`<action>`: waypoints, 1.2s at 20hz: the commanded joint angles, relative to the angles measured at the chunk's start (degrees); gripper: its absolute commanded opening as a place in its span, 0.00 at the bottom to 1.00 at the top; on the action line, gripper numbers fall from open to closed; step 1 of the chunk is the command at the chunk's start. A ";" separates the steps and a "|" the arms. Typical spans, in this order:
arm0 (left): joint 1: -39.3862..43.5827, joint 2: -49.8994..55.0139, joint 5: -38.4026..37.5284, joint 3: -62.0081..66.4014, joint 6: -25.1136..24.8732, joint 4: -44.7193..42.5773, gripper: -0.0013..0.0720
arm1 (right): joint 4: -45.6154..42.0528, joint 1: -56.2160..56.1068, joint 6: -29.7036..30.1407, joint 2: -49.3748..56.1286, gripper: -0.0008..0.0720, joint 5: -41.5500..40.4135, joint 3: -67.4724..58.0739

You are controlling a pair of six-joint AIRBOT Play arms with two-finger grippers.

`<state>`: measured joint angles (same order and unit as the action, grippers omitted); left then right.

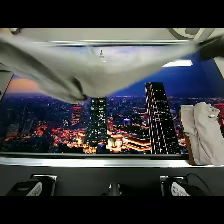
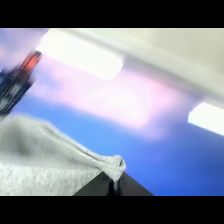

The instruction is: Fold the shirts.

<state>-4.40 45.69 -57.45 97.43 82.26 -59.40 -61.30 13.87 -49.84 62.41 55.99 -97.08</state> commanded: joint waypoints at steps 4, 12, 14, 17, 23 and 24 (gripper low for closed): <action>-5.27 -2.62 -0.13 21.03 2.84 -3.69 0.06 | -23.41 0.02 -9.60 -29.53 0.04 -2.10 -1.97; -5.27 -2.29 -3.17 20.68 2.84 -8.55 0.06 | -24.06 0.02 -7.34 -27.21 0.04 9.46 -1.97; -5.27 -1.51 -7.80 17.92 3.74 -10.78 0.06 | -24.22 0.02 -7.19 -24.15 0.04 12.68 -1.97; -5.20 0.85 -13.11 8.57 5.40 -10.23 0.06 | -24.22 0.02 -5.57 -15.52 0.04 21.86 -1.95; -3.28 13.86 -1.38 -15.76 1.38 -8.11 0.06 | -14.43 -0.15 -4.85 14.93 0.04 18.16 -1.25; -2.60 17.25 2.10 -18.32 0.52 -8.11 0.06 | -11.32 -0.15 -6.58 19.78 0.04 14.73 -1.25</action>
<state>-8.34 55.88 -63.07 88.55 85.19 -67.85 -79.13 13.74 -54.72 69.34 75.72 -98.39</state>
